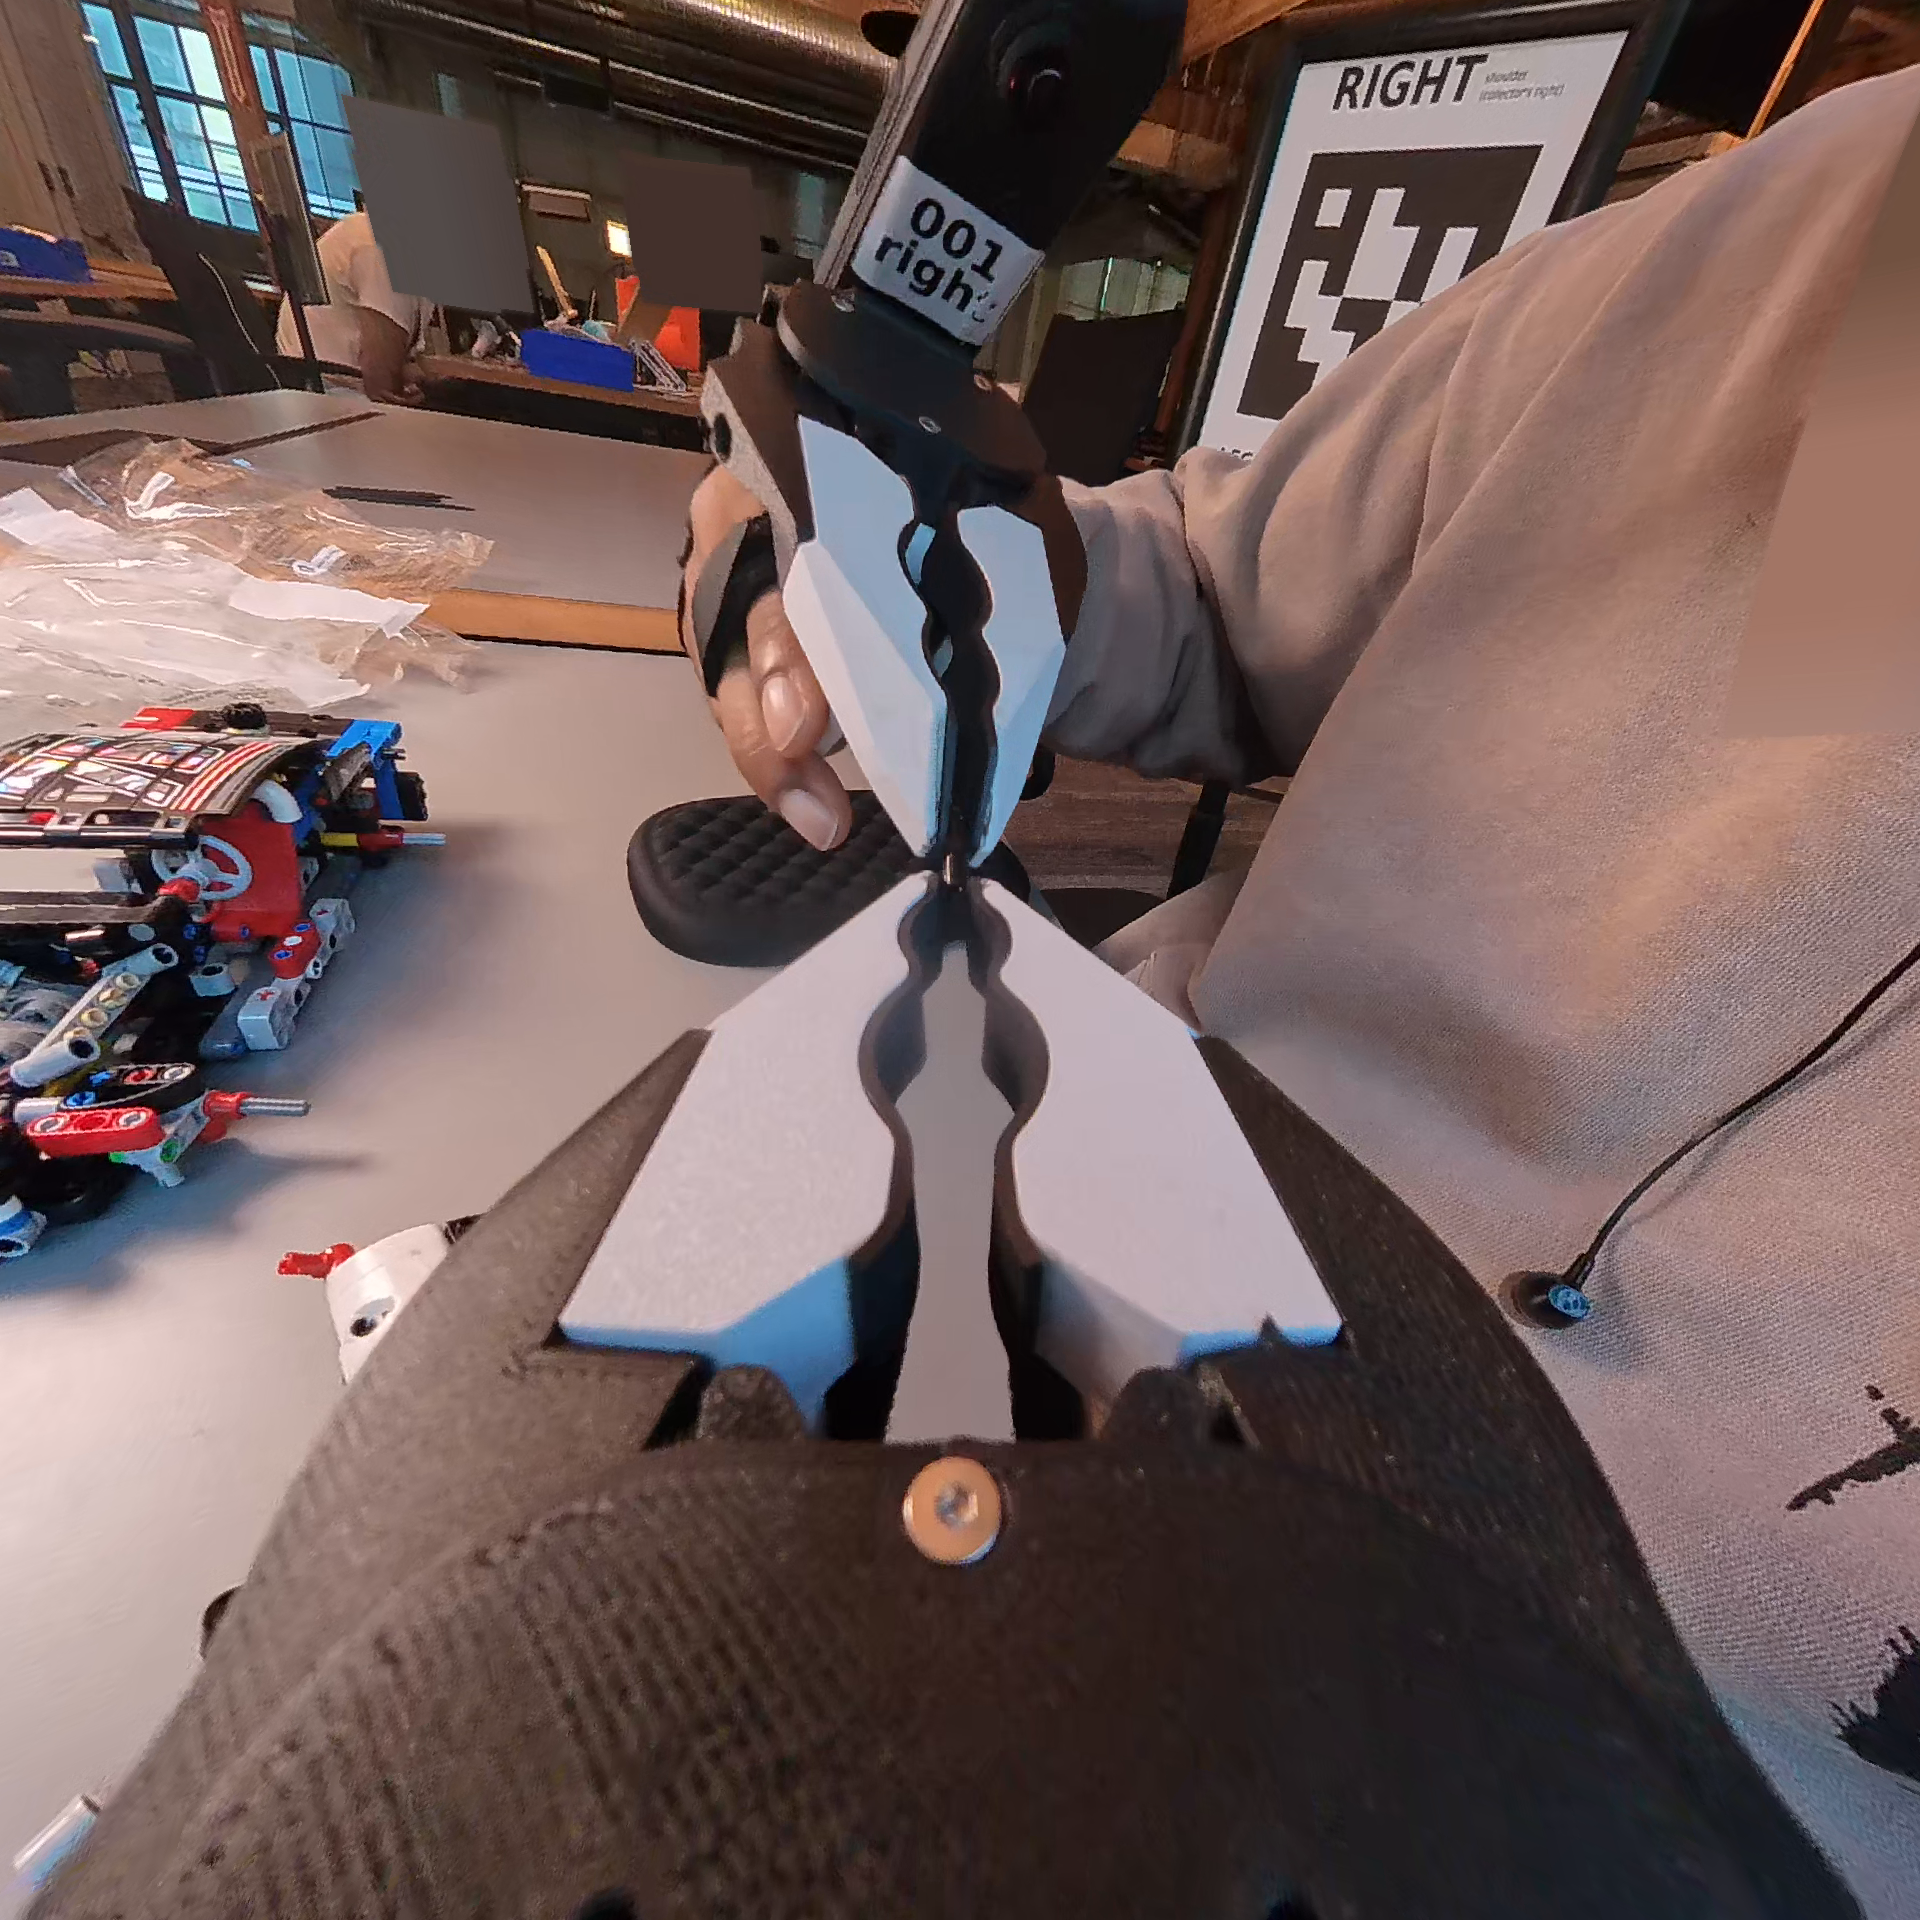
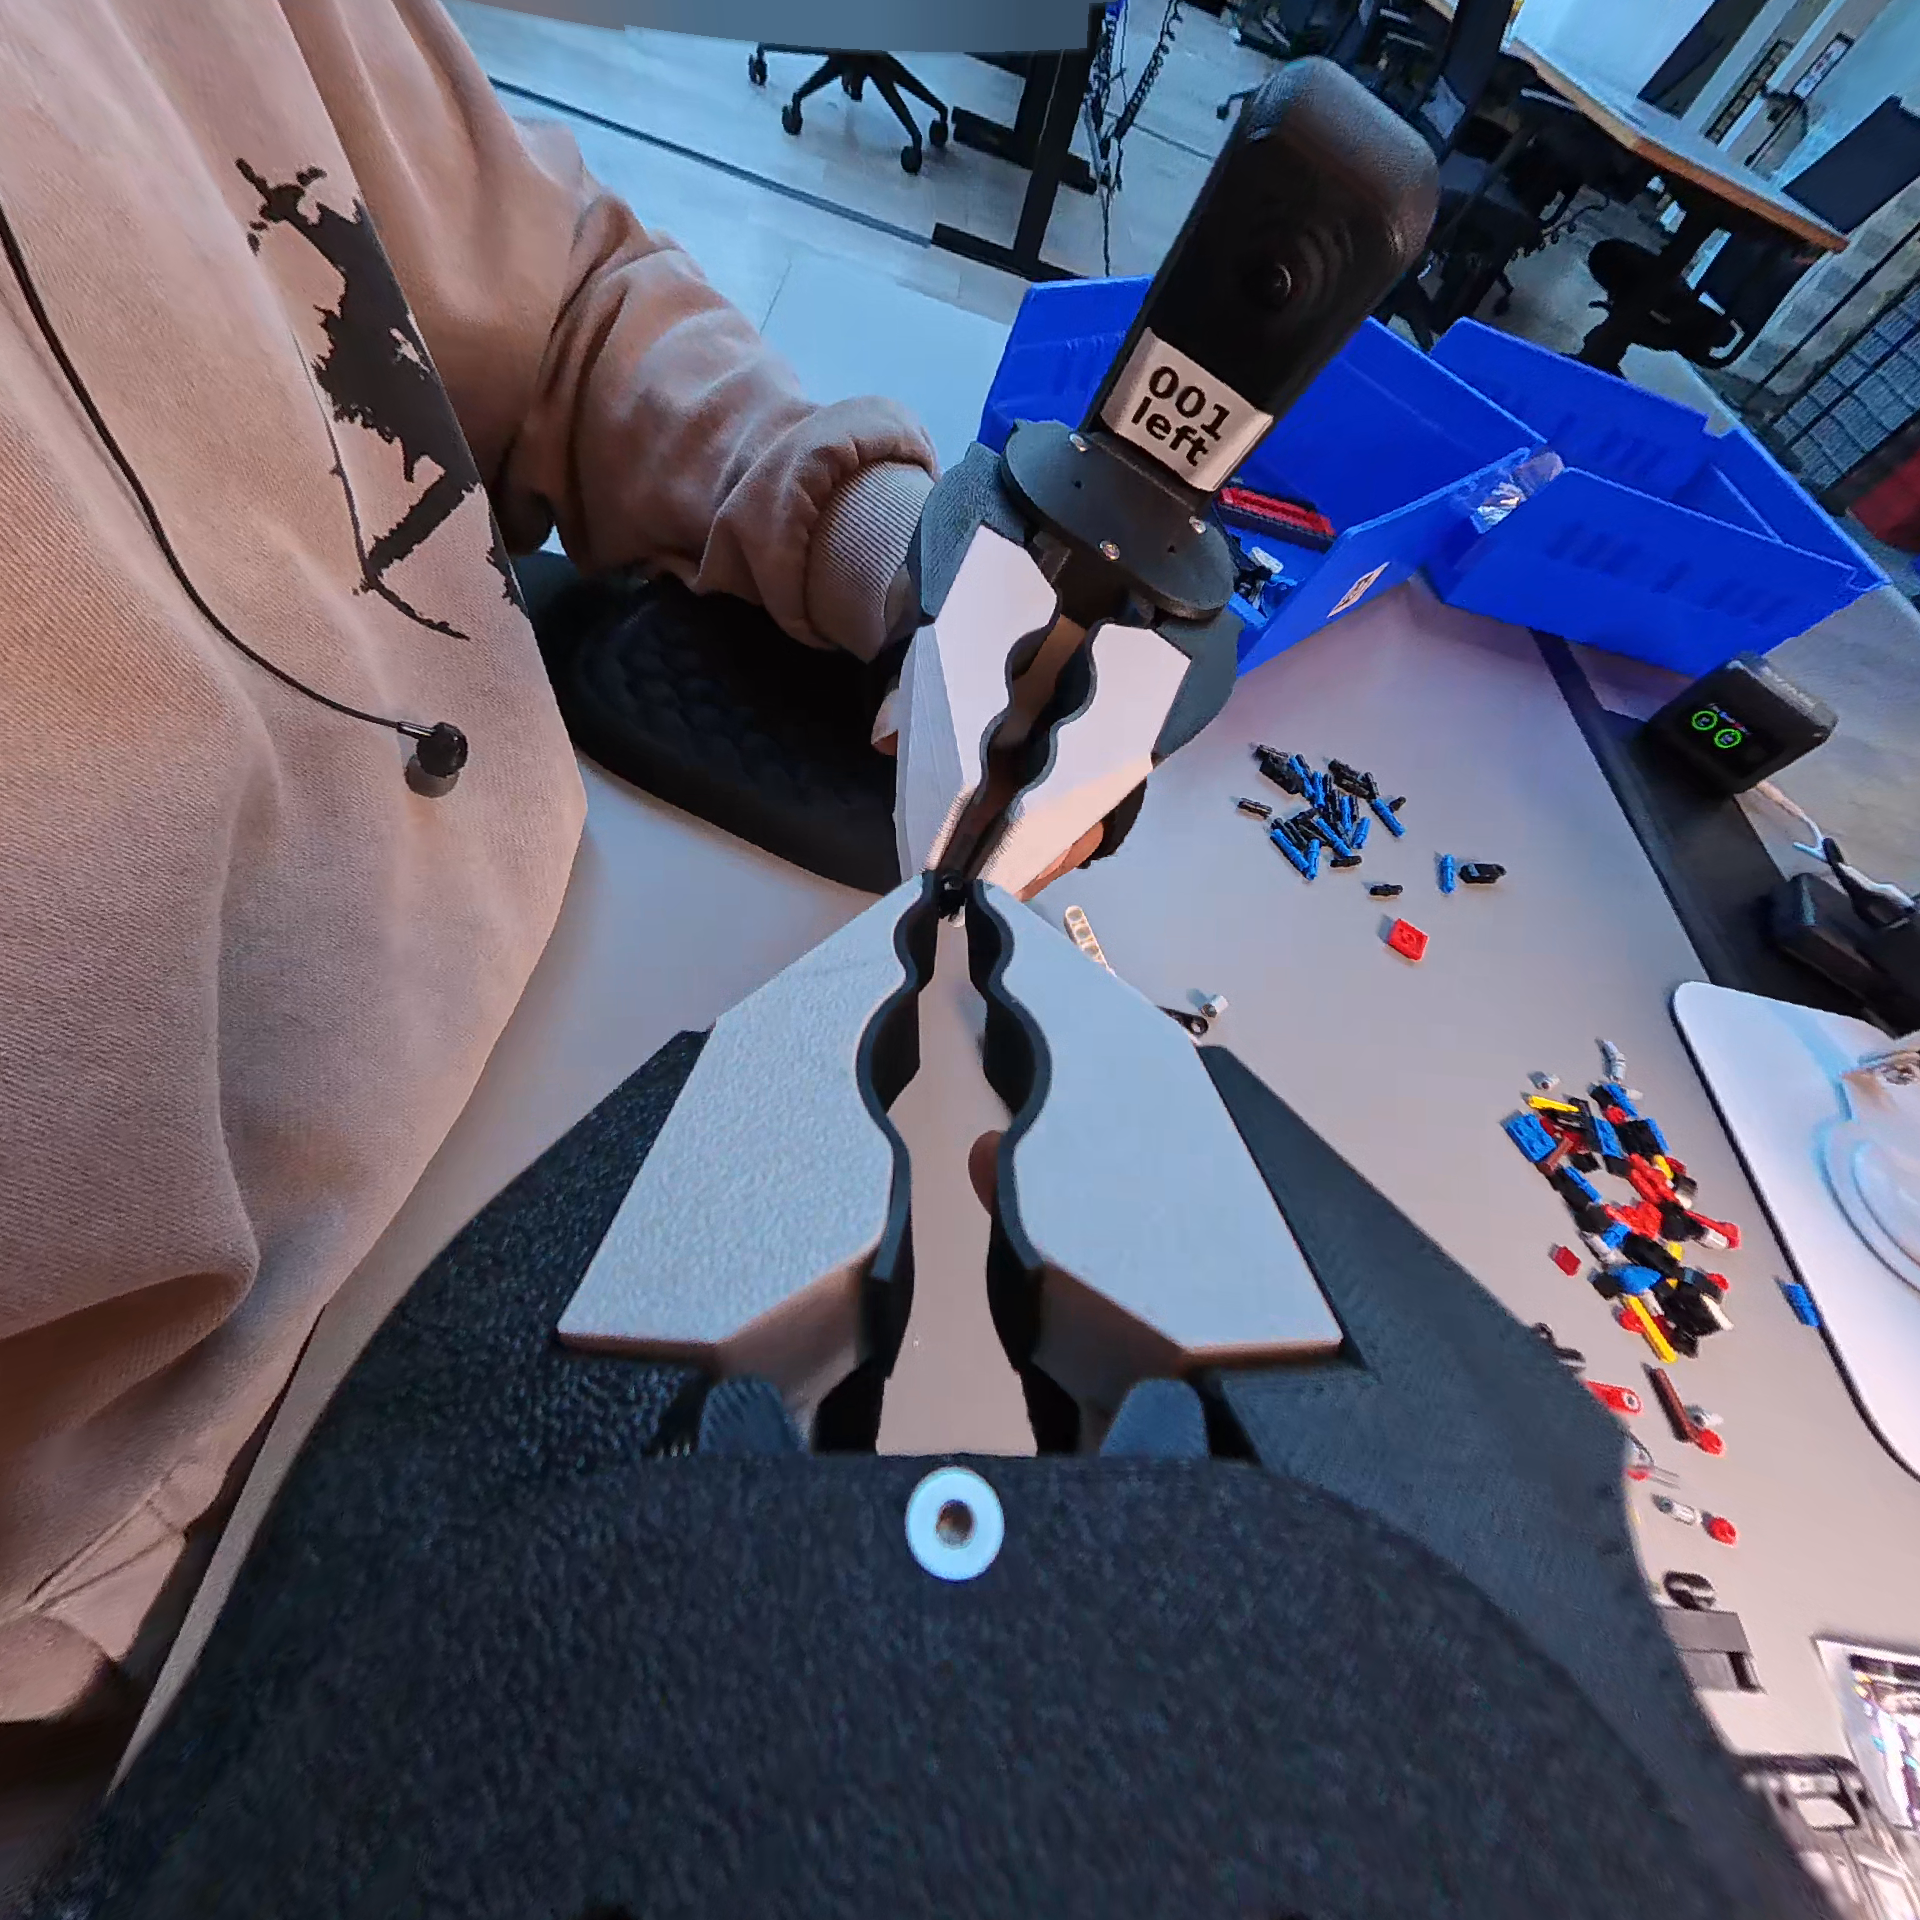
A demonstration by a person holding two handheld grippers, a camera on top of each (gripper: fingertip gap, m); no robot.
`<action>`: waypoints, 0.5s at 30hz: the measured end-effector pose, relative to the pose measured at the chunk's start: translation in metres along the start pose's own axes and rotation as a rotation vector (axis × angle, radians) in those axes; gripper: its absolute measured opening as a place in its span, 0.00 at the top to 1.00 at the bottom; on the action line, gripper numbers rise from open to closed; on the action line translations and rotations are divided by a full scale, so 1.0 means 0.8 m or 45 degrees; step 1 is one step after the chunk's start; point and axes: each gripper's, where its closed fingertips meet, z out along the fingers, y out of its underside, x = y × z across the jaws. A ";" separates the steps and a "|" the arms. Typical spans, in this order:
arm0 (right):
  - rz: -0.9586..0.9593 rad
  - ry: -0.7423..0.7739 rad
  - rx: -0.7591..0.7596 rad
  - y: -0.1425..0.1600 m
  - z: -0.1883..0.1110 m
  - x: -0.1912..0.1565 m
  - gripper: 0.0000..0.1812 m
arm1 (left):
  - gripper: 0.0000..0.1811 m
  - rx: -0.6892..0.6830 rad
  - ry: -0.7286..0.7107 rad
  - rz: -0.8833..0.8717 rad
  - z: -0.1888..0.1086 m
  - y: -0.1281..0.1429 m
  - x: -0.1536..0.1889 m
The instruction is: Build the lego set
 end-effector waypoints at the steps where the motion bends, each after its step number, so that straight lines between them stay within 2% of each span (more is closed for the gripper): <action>1: -0.013 0.004 -0.011 0.001 0.000 0.000 0.99 | 1.00 -0.001 0.000 -0.002 0.000 0.000 0.000; 8: -0.077 0.010 -0.114 0.008 0.003 0.000 0.99 | 1.00 -0.029 -0.007 -0.026 0.001 0.007 -0.004; 11: -0.039 0.026 -0.183 0.020 0.002 0.010 0.99 | 0.98 -0.061 -0.118 -0.026 0.000 0.012 -0.023; 13: 0.021 0.038 -0.282 0.042 -0.001 0.025 0.99 | 0.84 -0.155 -0.328 0.018 -0.011 0.022 -0.057; 15: 0.063 0.063 -0.427 0.078 -0.001 0.044 0.99 | 0.74 -0.344 -0.532 0.093 -0.026 0.045 -0.092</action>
